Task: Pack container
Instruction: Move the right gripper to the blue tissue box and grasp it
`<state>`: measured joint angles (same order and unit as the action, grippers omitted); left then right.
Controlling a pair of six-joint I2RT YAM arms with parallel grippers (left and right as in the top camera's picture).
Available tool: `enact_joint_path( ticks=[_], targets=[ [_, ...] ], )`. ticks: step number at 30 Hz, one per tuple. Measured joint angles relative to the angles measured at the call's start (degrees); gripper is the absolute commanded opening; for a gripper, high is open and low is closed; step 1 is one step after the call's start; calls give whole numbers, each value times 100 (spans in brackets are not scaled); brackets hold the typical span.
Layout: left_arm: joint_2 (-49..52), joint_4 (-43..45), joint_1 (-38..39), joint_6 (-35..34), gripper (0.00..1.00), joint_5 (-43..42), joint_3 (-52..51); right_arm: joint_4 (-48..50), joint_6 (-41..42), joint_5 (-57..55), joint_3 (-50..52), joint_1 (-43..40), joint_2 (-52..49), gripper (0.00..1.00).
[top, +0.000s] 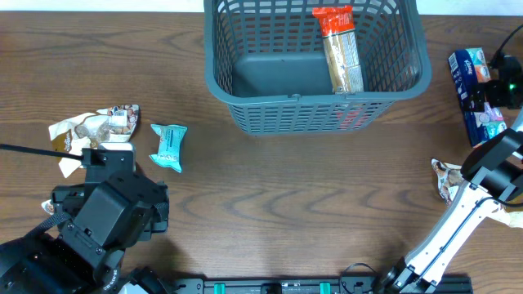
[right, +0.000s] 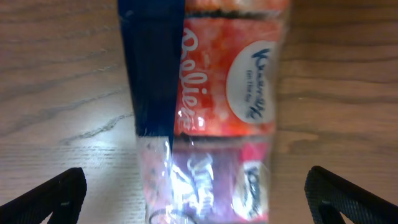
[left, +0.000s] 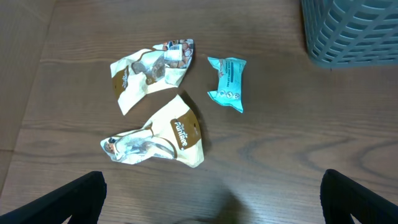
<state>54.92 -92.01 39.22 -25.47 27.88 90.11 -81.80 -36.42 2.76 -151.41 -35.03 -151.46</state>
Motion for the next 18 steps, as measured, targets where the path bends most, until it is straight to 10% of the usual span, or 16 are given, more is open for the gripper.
enact_joint_path(
  ticks=[18],
  targets=[
    [0, -2, 0, 0, 99, 0, 0, 426, 280, 4, 820, 0, -118, 99]
  ],
)
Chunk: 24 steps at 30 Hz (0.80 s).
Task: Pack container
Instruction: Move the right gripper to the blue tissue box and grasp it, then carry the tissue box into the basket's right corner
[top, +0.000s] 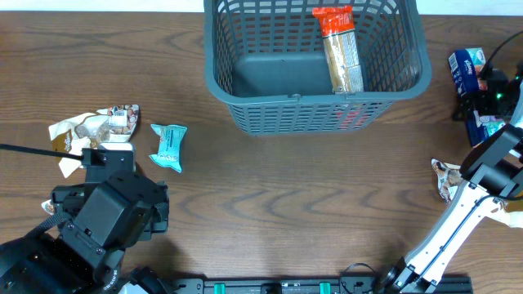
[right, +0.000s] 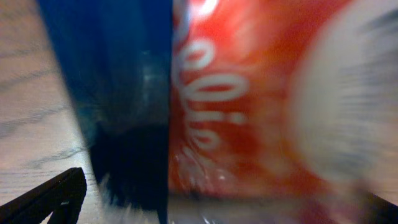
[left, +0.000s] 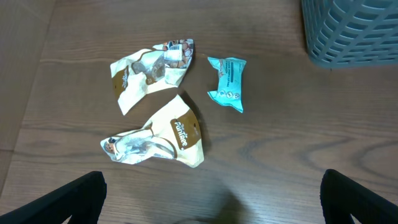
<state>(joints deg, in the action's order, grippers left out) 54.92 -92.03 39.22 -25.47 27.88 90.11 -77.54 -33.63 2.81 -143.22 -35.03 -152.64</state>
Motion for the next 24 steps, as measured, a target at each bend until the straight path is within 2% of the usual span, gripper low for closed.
enact_joint_path(
  ticks=[2, 3, 5, 6, 7, 8, 19, 24],
  targets=[
    [0, 0, 0, 0, 99, 0, 0, 74, 24, -46, 157, 0, 0, 99],
    [0, 0, 0, 0, 99, 0, 0, 87, 39, -33, 184, 0, 2, 93],
    [0, 0, 0, 0, 99, 0, 0, 125, 63, -79, 199, 0, 7, 58],
    [0, 0, 0, 0, 99, 0, 0, 151, 103, -105, 208, 0, 7, 27],
    [0, 2, 0, 0, 99, 0, 0, 177, 168, -125, 210, -2, 7, 4],
    [0, 0, 0, 0, 99, 0, 0, 192, 203, -129, 212, -4, 7, 1],
    [0, 0, 0, 0, 99, 0, 0, 199, 1086, -114, 118, 0, 114, 1],
    [0, 0, 0, 0, 99, 0, 0, -267, 1303, 267, -579, 52, -15, 1]
  ],
)
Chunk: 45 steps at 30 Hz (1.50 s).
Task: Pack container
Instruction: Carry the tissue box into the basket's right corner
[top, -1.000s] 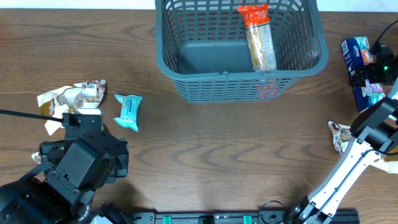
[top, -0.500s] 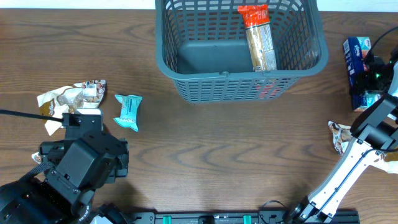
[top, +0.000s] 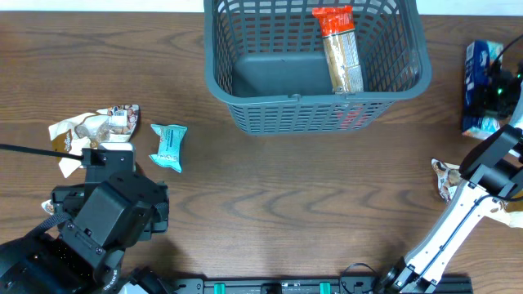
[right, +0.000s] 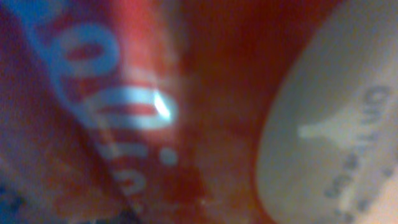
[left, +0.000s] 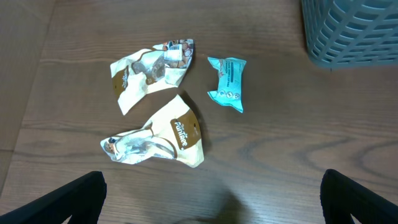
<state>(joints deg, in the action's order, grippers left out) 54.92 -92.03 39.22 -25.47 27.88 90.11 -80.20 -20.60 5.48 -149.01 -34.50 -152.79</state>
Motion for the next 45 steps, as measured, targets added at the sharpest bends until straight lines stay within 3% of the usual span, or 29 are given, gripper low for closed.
enact_joint_path(
  ticks=[8, 19, 24, 33, 45],
  targets=[
    [0, 0, 0, 0, 99, 0, 0, -402, 181, 649, -1770, 289, 428, 1],
    [0, 0, 0, 0, 99, 0, 0, 363, 313, 2144, -2277, 1027, 3038, 2],
    [0, 0, 0, 0, 99, 0, 0, 452, 514, 2638, -2398, 1552, 3696, 1],
    [0, 0, 0, 0, 99, 0, 0, -63, 1108, 2118, -1923, 2227, 3534, 2],
    [0, 0, 0, 0, 98, 0, 0, 31, 1257, 1823, -970, 3005, 3379, 2]
  ],
)
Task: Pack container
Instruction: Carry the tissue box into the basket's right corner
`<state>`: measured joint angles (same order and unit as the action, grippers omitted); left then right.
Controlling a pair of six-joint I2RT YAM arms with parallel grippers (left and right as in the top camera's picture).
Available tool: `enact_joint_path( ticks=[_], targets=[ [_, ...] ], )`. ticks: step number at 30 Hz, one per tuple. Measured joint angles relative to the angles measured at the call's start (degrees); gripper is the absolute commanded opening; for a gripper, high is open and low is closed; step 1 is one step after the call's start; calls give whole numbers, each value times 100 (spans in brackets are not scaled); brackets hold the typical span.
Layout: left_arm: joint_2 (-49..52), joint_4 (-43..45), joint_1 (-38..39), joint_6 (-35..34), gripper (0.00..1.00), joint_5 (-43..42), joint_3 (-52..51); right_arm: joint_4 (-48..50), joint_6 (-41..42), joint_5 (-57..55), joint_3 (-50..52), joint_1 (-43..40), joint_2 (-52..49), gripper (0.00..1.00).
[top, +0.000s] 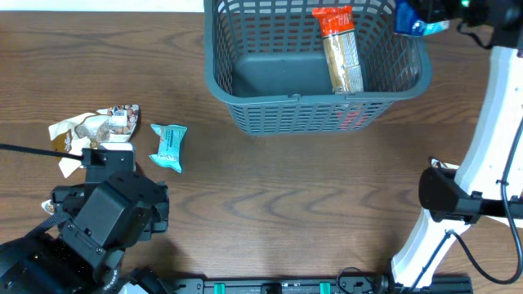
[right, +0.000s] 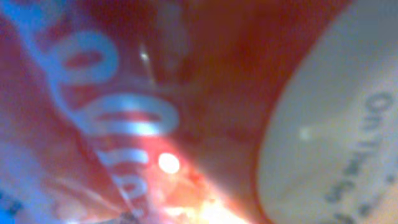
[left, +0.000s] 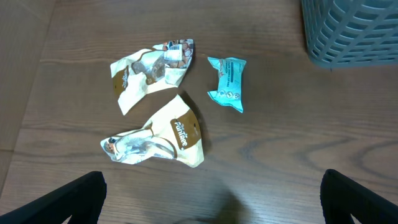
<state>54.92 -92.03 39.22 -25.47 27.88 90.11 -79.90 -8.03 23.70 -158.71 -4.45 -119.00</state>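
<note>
A blue and red tissue pack (top: 413,18) hangs over the far right corner of the grey basket (top: 319,114), with my right gripper (top: 441,12) shut on it. Its wrapper (right: 186,112) fills the right wrist view and hides the fingers. One orange and beige snack bar (top: 339,49) lies inside the basket. My left gripper (left: 214,199) stands open low over the table at the front left, nothing between its fingers. Ahead of it lie a teal packet (left: 227,83) and two brown and white snack bags (left: 149,71) (left: 158,140).
A crumpled wrapper (top: 445,178) lies at the right side of the table, partly behind the right arm's base. The left arm's bulk (top: 98,220) covers the front left corner. Bare wood (top: 286,204) runs between the basket and the front edge.
My right gripper has moved from the table's right edge to above the basket's far right corner, with the tissue pack in it. The left arm and the items on the left have not moved.
The tissue pack lay on the table at the far right with my right gripper open above it. The gripper was then down close on the pack, then held it raised at the right edge. Now the pack hangs over the basket.
</note>
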Motion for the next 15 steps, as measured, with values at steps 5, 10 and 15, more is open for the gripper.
enact_joint_path(
  ticks=[5, 10, 15],
  targets=[
    [0, 0, 0, 0, 99, 0, 0, 33, 11, -136, 518, 234, 0, 2],
    [0, 0, 0, 0, 99, 0, 0, 59, 11, -592, 1281, 393, 0, 2],
    [0, 2, 0, 0, 99, 0, 0, 291, 2, -813, 2107, 522, 0, 2]
  ],
)
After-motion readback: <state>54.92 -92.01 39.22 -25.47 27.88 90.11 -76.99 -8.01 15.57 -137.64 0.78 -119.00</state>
